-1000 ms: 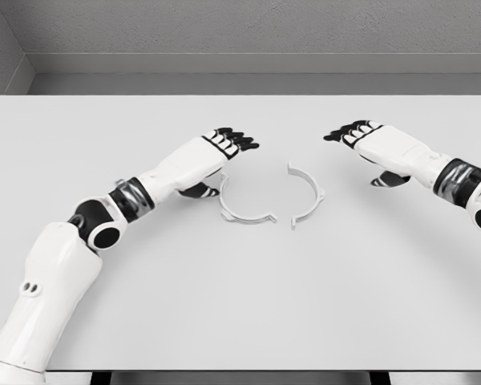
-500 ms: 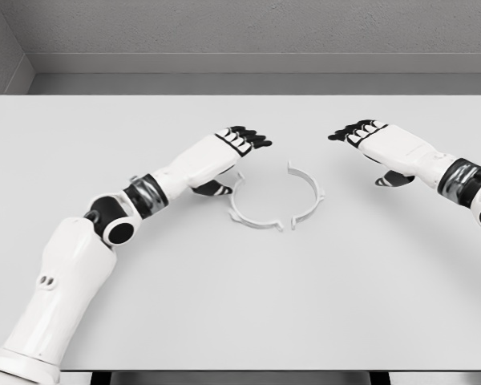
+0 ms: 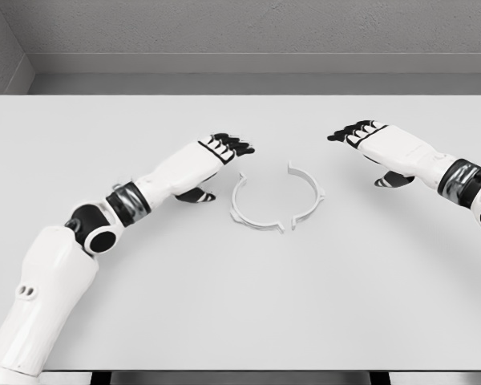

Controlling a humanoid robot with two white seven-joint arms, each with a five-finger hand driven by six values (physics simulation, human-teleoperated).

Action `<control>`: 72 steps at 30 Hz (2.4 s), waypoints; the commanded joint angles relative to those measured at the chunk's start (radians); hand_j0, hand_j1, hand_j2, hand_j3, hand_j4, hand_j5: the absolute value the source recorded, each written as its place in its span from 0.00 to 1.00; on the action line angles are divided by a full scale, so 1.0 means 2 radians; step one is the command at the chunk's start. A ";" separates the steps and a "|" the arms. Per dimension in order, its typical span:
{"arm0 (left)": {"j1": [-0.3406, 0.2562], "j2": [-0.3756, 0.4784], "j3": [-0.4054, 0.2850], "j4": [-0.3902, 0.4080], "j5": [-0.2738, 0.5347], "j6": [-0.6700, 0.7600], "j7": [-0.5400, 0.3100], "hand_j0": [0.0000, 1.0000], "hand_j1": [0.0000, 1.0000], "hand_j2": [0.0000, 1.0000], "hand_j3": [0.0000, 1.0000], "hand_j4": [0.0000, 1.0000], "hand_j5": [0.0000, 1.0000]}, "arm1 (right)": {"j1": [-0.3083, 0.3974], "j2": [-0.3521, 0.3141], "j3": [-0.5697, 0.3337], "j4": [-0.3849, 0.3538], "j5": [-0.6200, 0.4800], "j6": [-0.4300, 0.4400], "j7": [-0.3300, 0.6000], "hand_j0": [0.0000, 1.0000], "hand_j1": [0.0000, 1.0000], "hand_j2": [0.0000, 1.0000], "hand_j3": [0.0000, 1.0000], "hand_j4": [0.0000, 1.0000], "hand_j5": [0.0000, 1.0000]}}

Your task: Assemble PVC drainage pipe clamps

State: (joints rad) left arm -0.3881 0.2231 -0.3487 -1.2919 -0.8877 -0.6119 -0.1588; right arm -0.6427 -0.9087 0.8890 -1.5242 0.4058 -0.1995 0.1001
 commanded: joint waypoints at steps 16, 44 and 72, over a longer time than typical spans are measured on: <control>0.041 0.015 -0.023 -0.075 -0.005 0.001 0.000 1.00 1.00 1.00 1.00 1.00 1.00 | 0.003 -0.001 0.000 -0.006 -0.004 0.000 0.001 1.00 1.00 1.00 1.00 1.00 1.00; 0.012 -0.030 -0.036 -0.034 -0.022 0.001 0.000 1.00 1.00 1.00 1.00 1.00 1.00 | 0.012 -0.017 0.000 -0.042 -0.003 0.005 -0.020 1.00 1.00 1.00 1.00 1.00 1.00; -0.010 -0.035 -0.018 -0.009 -0.022 0.001 0.000 1.00 1.00 1.00 1.00 1.00 1.00 | 0.016 -0.016 0.000 -0.043 -0.003 0.003 -0.019 1.00 1.00 1.00 1.00 1.00 1.00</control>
State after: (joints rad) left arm -0.4080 0.1553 -0.3852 -1.3113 -0.9379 -0.6117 -0.1587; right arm -0.6105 -0.9394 0.8900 -1.6104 0.4009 -0.1931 0.0612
